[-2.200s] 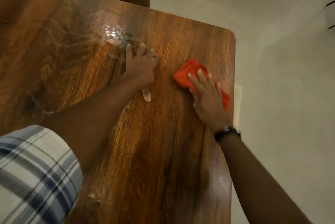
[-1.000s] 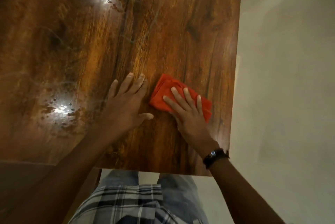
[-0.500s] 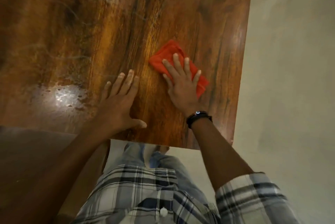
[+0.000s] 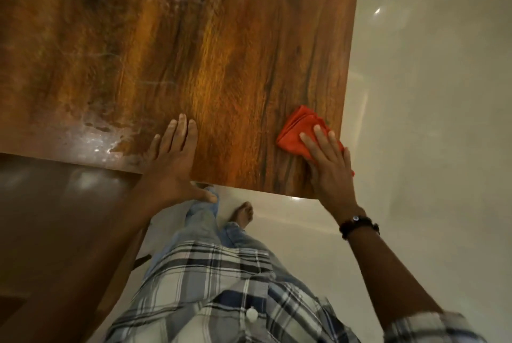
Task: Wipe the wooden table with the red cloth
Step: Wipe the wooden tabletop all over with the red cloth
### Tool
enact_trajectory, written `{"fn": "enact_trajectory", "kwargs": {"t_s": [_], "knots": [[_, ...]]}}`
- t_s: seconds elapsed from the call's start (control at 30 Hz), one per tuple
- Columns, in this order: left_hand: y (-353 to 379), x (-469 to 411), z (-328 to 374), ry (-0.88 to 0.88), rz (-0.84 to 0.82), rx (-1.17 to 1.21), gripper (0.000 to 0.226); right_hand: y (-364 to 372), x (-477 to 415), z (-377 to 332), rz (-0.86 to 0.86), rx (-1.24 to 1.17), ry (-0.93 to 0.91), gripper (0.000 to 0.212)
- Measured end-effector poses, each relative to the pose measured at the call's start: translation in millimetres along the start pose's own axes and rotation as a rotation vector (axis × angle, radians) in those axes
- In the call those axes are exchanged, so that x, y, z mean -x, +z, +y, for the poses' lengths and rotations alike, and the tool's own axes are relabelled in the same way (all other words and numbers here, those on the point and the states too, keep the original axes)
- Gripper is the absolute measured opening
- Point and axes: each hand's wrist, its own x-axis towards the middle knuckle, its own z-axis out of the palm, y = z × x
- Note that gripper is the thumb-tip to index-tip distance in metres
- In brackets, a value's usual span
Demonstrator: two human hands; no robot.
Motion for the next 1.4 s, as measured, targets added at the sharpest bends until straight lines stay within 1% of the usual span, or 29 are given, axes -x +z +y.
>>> {"fn": "enact_trajectory", "kwargs": {"t_s": [0.07,0.13,0.2,0.3,0.37,0.43,0.53,0.6,0.63,0.7,0.77,0.83,0.93,1.0,1.07,1.13,1.2,1.27,1.3,1.33,1.4], "knots": [[6.6,8.4,3.7,-0.005,0.019,0.021,0.154,-0.4,-21.7,-9.6,0.032,-0.107,0.094,0.055],[13.1,16.8,6.3,-0.025,0.03,0.073,0.151,10.4,-40.1,-32.2,0.059,-0.093,0.093,0.051],[18.5,26.2,8.3,-0.059,0.028,0.176,0.148,24.2,-47.2,-60.0,0.06,-0.041,0.017,0.049],[23.9,36.8,6.6,-0.097,0.031,0.26,0.146,41.7,-34.4,-89.3,0.056,0.053,-0.177,0.05],[26.0,42.5,3.1,-0.121,0.041,0.315,0.143,51.7,-10.6,-89.1,0.044,0.128,-0.308,0.055],[28.0,45.5,-1.4,-0.137,0.046,0.425,0.137,52.0,14.4,-73.7,0.037,0.171,-0.361,0.063],[27.6,46.4,-7.9,-0.173,0.091,0.655,0.128,41.9,39.1,-37.9,0.022,0.171,-0.303,0.067],[26.6,49.2,-10.5,-0.199,0.143,0.738,0.122,31.3,40.8,-22.2,0.005,0.122,-0.197,0.064],[27.3,50.2,-11.1,-0.213,0.168,0.756,0.116,26.2,37.0,-19.7,-0.004,0.083,-0.138,0.06],[27.1,50.6,-16.3,-0.221,0.208,0.776,0.107,19.1,17.2,-28.9,-0.012,0.006,-0.035,0.049],[25.7,48.7,-23.9,-0.19,0.229,0.765,0.102,16.8,-13.7,-51.9,-0.003,-0.04,0.03,0.049],[22.2,45.7,-33.4,-0.166,0.225,0.736,0.097,17.6,-48.4,-82.1,0.002,-0.077,0.046,0.048],[12.5,41.4,-55.0,-0.16,0.214,0.713,0.091,24.5,-98.9,-140.3,-0.009,-0.104,-0.017,0.047],[4.4,37.2,-72.1,-0.143,0.237,0.718,0.09,32.4,-121.4,-183.1,-0.036,-0.112,-0.084,0.047],[2.6,30.2,-93.9,-0.188,0.273,0.732,0.09,43.2,-126.1,-223.1,-0.047,-0.104,-0.159,0.046],[3.5,22.7,-112.4,-0.238,0.293,0.733,0.088,56.2,-111.2,-248.5,-0.053,-0.069,-0.244,0.047],[-10.1,20.8,-116.8,-0.237,0.326,0.735,0.084,71.3,-81.0,-252.6,-0.051,0.0,-0.347,0.055],[-24.1,21.6,-116.3,-0.255,0.331,0.736,0.075,78.6,-44.0,-239.4,-0.041,0.09,-0.429,0.066],[-28.5,20.9,-115.9,-0.251,0.34,0.725,0.072,79.0,-27.4,-226.7,-0.042,0.117,-0.451,0.068],[-31.6,17.6,-118.5,-0.233,0.338,0.72,0.07,76.9,-15.6,-211.7,-0.051,0.126,-0.452,0.066],[-36.3,11.6,-120.8,-0.176,0.313,0.692,0.069,66.8,-3.4,-178.1,-0.066,0.107,-0.393,0.067]]}}
